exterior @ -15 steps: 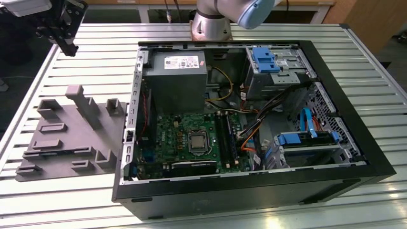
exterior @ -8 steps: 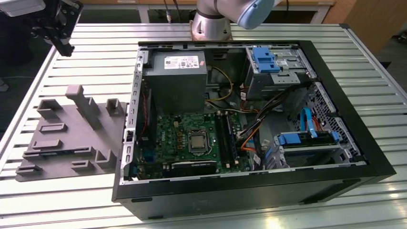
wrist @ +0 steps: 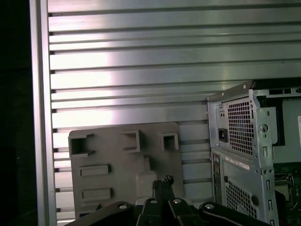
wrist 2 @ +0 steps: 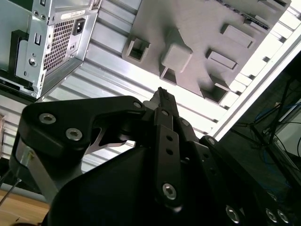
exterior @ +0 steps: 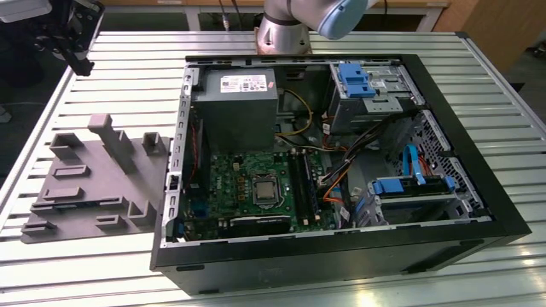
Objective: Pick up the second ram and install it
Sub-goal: 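Reach for the second ram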
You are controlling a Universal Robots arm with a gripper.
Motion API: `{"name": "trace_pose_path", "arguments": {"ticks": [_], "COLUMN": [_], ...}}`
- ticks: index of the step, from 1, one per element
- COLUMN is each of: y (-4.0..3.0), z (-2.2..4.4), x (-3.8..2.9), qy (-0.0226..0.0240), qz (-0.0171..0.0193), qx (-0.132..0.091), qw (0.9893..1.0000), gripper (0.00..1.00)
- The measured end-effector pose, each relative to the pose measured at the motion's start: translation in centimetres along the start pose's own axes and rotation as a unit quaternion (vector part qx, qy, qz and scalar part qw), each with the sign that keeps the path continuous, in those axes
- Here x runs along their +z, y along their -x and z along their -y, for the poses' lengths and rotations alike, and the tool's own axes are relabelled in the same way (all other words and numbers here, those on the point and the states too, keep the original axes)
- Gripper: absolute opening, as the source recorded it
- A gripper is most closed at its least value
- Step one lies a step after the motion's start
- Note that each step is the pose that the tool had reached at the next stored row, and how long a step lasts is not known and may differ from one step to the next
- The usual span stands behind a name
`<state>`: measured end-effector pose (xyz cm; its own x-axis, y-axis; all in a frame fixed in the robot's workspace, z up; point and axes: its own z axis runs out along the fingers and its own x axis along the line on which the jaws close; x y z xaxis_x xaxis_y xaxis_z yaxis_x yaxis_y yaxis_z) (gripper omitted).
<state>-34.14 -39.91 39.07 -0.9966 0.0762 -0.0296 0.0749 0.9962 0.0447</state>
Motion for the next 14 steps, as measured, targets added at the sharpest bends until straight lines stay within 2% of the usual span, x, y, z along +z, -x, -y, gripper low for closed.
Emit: {"name": "trace_pose_path", "arguments": {"ticks": [14], "y": [-0.6], "z": [0.33], "x": [0.06], "qy": [0.0], "qz": [0.0], "qx": [0.0], "qw": [1.0], "gripper": [0.11]}}
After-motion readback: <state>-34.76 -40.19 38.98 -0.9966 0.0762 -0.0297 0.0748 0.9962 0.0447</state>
